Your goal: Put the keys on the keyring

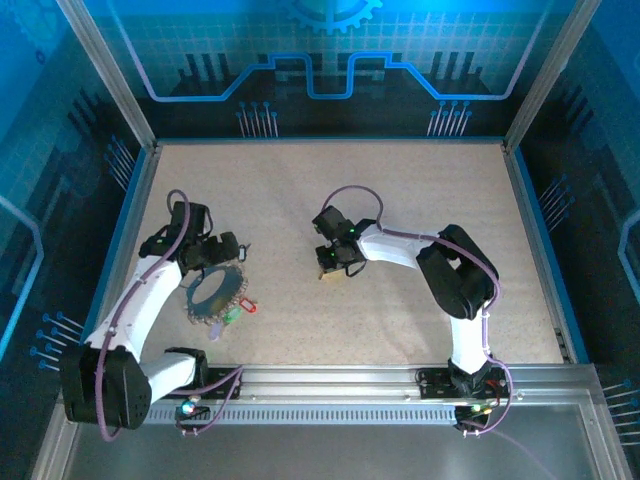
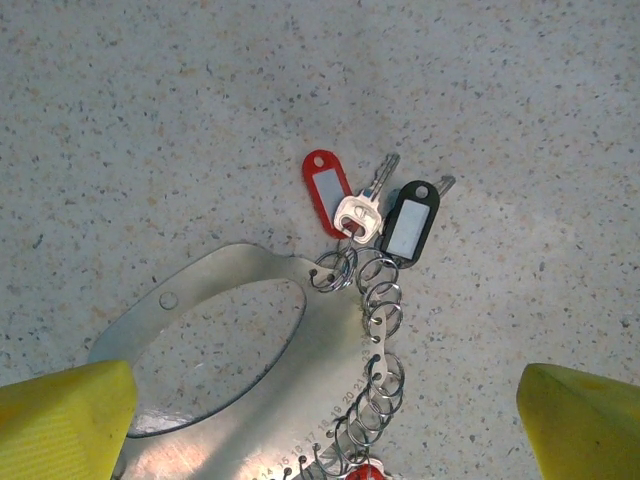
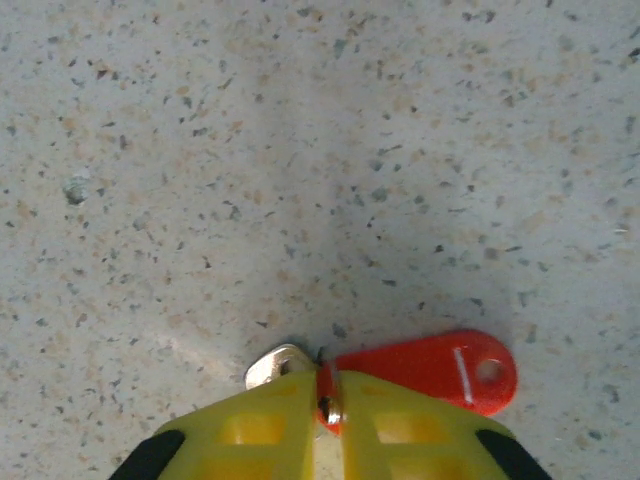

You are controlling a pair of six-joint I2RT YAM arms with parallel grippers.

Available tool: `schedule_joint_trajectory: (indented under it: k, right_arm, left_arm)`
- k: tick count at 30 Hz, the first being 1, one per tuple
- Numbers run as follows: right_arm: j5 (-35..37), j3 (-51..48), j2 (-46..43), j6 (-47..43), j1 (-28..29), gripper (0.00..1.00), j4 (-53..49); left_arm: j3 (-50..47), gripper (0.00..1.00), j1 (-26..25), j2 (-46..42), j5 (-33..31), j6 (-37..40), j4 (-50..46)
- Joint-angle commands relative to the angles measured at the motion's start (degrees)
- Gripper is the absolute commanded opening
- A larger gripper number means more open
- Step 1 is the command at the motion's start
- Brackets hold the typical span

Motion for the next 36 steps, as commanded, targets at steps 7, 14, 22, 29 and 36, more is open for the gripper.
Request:
schedule_joint_trajectory:
  k: [7,14,22,29,36]
  right_arm:
    - [1.68,-3.02,-4.02,-1.42,0.18,0.05,1.49]
    - [0.96,-14.96,-15.99,-3.86,-2.38,0.00,9.67]
    - [1.21,-29.20,-35.45,-11.43,-2.60,0.00,23.50]
    - [1.96,-33.34,-40.57,-10.68,-2.64,0.00,27.63]
    - [5.95,-35.79,-45.88,-10.64,-2.64,0.00,26.82]
  left_arm:
    - [-2.89,0.99,0.70,9.01,7.34,-13.13,-0.29]
    - [-8.49,0.99,0.48,10.93,9.98,-15.58,8.78]
    - [-14.46,0.99,-1.21,11.05,13.88,-16.01,18.52]
    - [-14.86,0.99,-3.21,14.88,14.84,-13.45,23.25]
    - [-13.01,0.99,-10.98,18.69,15.08,-13.58,26.37]
